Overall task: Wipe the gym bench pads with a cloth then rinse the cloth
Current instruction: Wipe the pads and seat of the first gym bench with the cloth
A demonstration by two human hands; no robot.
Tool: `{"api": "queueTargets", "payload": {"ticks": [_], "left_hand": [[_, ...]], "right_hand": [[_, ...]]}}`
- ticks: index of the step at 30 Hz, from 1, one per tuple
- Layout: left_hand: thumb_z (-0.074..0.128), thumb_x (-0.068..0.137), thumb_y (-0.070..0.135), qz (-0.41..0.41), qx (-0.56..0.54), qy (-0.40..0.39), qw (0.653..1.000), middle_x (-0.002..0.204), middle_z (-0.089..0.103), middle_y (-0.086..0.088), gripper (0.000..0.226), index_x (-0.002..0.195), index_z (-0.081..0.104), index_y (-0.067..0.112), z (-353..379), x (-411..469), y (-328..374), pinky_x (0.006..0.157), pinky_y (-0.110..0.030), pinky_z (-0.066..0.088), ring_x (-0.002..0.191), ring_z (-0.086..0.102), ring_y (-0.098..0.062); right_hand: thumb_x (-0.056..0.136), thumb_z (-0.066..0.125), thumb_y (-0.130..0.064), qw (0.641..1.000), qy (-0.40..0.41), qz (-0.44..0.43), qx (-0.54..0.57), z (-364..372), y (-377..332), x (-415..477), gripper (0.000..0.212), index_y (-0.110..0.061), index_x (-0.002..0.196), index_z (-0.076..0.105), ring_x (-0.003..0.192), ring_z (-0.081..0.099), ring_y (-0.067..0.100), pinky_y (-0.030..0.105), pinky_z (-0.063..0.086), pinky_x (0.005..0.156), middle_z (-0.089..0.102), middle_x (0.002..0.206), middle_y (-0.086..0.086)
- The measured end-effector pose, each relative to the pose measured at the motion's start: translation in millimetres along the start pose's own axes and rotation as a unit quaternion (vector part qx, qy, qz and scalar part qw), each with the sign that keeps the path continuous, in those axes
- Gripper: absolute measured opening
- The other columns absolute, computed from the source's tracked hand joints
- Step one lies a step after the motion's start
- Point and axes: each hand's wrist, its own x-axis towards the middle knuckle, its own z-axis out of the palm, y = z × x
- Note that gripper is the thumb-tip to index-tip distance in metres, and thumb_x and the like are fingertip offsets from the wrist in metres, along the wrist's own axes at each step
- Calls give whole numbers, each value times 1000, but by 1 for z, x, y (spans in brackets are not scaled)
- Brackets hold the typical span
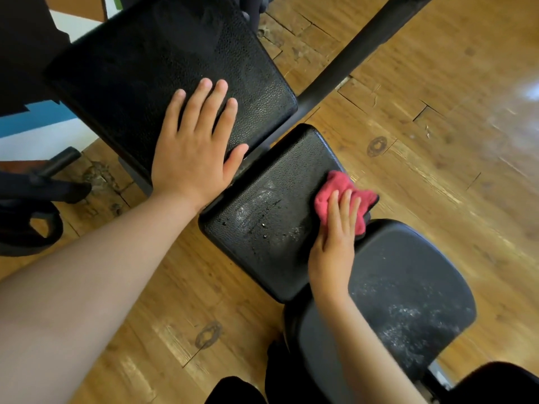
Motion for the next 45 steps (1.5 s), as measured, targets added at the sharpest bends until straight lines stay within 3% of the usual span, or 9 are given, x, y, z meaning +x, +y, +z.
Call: {"api": "queueTargets", "payload": {"ticks": [5, 10, 15, 21, 24, 28, 34, 39, 45], "left_hand": [[31, 100, 44, -2, -12, -2, 1000, 157, 23, -17, 60, 146, 30, 5, 0, -1, 0, 119, -51, 13, 147, 17, -33], [32, 100, 42, -1, -10, -5, 1000, 157, 23, -17, 59, 146, 29, 5, 0, 0, 1, 119, -51, 13, 147, 17, -33], [34, 100, 40, -2, -19, 2, 1000, 157, 24, -18, 58, 146, 31, 5, 0, 0, 1, 119, -52, 13, 146, 18, -34], [34, 99, 39, -1, -13, 1, 1000, 157, 25, -17, 57, 145, 31, 5, 0, 0, 2, 119, -51, 13, 146, 19, -34], [33, 99, 39, -1, -15, 0, 1000, 157, 24, -18, 57, 145, 30, 5, -1, 0, 2, 119, -51, 12, 146, 18, -34], [34, 99, 39, -3, -11, 4, 1000, 156, 25, -17, 57, 145, 31, 5, -1, 0, 1, 119, -51, 13, 146, 20, -34], [32, 99, 40, -2, -6, -4, 1000, 157, 24, -17, 58, 146, 30, 5, -2, 0, 2, 119, -51, 12, 146, 18, -34], [34, 99, 39, -2, -4, 0, 1000, 157, 25, -18, 58, 145, 30, 5, -2, 0, 2, 119, -51, 13, 146, 19, -34], [34, 98, 40, -2, 1, -1, 1000, 157, 25, -17, 59, 146, 30, 5, -1, 1, 2, 119, -51, 13, 146, 20, -34]], "right_hand": [[94, 42, 5, 1000, -13, 16, -20, -10, 12, -12, 55, -13, 145, 39, 147, 9, 17, 9, 4, 110, 21, 155, -2], [94, 38, 5, 996, 33, 79, 10, -10, 15, 30, 57, -15, 147, 35, 148, 7, 15, 25, 11, 116, 21, 157, -1], [87, 33, 16, 996, 9, 84, 4, -15, 16, -34, 68, -17, 147, 35, 147, 6, 15, 4, 5, 109, 17, 156, -7], [92, 33, 11, 977, 48, 201, 56, -21, 21, 18, 67, -23, 149, 31, 146, 8, 6, -5, 6, 99, 15, 159, -4], [91, 34, 14, 982, 40, 174, 55, -20, 14, -4, 69, -21, 150, 30, 146, 4, 4, 0, 8, 105, 11, 159, -6], [88, 37, 18, 987, -10, 149, 58, -20, 7, -58, 76, -28, 147, 27, 147, 7, 11, -4, 11, 101, 10, 160, -6], [90, 35, 16, 989, 29, 141, 32, -16, 9, -10, 66, -15, 148, 30, 146, 2, 13, -6, 8, 98, 11, 157, -3], [92, 35, 6, 998, -22, 50, 2, -5, 1, -40, 59, -13, 148, 32, 148, 1, 20, 14, 2, 115, 10, 157, -3], [95, 43, -34, 995, -72, -43, -56, -19, 4, -9, 50, -25, 144, 42, 148, 8, 18, 37, 20, 107, 21, 157, -2]]}}
